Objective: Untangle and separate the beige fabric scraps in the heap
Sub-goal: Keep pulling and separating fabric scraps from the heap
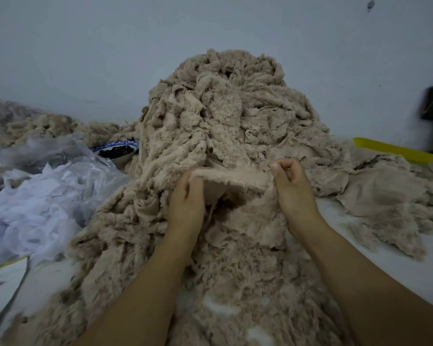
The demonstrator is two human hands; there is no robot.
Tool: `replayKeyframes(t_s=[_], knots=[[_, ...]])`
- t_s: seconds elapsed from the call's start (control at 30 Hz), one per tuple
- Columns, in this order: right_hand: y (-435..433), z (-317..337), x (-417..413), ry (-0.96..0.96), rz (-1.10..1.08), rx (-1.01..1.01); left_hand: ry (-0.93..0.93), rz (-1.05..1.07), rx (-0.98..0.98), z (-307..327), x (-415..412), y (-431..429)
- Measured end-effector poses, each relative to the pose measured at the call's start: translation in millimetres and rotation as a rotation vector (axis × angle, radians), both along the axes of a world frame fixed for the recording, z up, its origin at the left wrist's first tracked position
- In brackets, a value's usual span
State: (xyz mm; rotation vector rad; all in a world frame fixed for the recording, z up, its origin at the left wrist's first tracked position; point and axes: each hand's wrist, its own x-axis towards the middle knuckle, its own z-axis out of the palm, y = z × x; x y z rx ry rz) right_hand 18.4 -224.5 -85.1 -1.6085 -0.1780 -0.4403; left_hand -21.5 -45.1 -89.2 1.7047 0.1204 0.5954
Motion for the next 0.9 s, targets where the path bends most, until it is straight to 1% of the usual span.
replayKeyframes(t_s=[0.03, 0.1, 0.13, 0.17, 0.2, 0.23, 0.27, 0.3, 0.33, 0.37, 0.4, 0.47, 0.5, 0.53, 0.57, 0.63, 0.67, 0.7, 0.73, 0.77, 0.8, 0.83, 0.9], knots=[[-0.1, 0.4, 0.2, 0.004, 0.015, 0.016, 0.02, -0.121, 0.062, -0.8, -0.4, -1.5], [2.1, 1.5, -2.6, -0.014, 0.044, 0.015, 0.084, -0.404, 0.269, -6.5, -3.4, -6.9], [4.3, 1.9, -5.4, -0.038, 0.067, -0.008, 0.133, -0.479, 0.375, -9.2, -5.6, -10.9], [6.7, 1.1, -7.7, -0.067, 0.1, -0.039, 0.163, -0.491, 0.43, -11.2, -6.2, -14.3], [10.0, 1.0, -11.1, -0.091, 0.137, -0.066, 0.169, -0.48, 0.408, -12.9, -5.2, -15.7], [13.1, 0.4, -13.9, -0.112, 0.172, -0.09, 0.172, -0.464, 0.299, -12.2, -4.2, -16.6], [16.3, 0.7, -16.3, -0.131, 0.204, -0.111, 0.191, -0.474, 0.144, -11.4, -2.9, -16.0], [19.0, 0.3, -17.1, -0.15, 0.237, -0.135, 0.216, -0.518, 0.004, -9.6, -1.9, -14.5], [21.5, 0.9, -18.7, -0.159, 0.266, -0.157, 0.229, -0.569, -0.06, -7.1, -2.2, -12.5], [23.3, 0.6, -18.7, -0.164, 0.282, -0.183, 0.232, -0.599, -0.048, -5.8, -2.6, -10.9], [24.0, 0.2, -18.8, -0.167, 0.285, -0.197, 0.22, -0.591, 0.011, -5.5, -2.5, -10.1], [21.9, -0.7, -18.0, -0.151, 0.277, -0.208, 0.172, -0.487, 0.111, -4.5, -0.8, -9.5], [19.8, -1.2, -17.7, -0.138, 0.284, -0.21, 0.136, -0.436, 0.104, -4.1, -0.1, -9.0], [17.8, -2.0, -16.8, -0.115, 0.307, -0.221, 0.103, -0.399, 0.06, -3.0, 0.1, -8.2], [16.4, -4.3, -15.1, -0.092, 0.324, -0.278, 0.082, -0.372, -0.011, -1.3, 0.2, -7.1], [20.9, -5.9, -15.8, -0.08, 0.302, -0.514, 0.059, -0.344, -0.13, 1.2, -0.1, -5.0], [24.1, -8.8, -14.9, -0.098, 0.275, -0.641, 0.06, -0.335, -0.148, 1.5, -1.1, -4.9], [26.7, -11.6, -14.0, -0.122, 0.239, -0.732, 0.058, -0.33, -0.175, 2.7, -2.0, -5.6], [26.9, -13.5, -11.6, -0.125, 0.203, -0.759, 0.063, -0.324, -0.242, 3.9, -1.4, -6.2], [24.2, -13.7, -8.6, -0.093, 0.167, -0.727, 0.076, -0.323, -0.358, 6.3, -0.8, -6.6], [19.3, -14.1, -4.1, -0.028, 0.132, -0.642, 0.094, -0.319, -0.484, 8.5, 0.7, -4.4], [13.2, -13.6, -0.4, 0.059, 0.1, -0.531, 0.107, -0.32, -0.605, 10.1, 2.5, -0.1], [2.1, -12.0, 3.5, 0.226, 0.074, -0.305, 0.1, -0.321, -0.787, 14.6, 4.8, 8.5]])
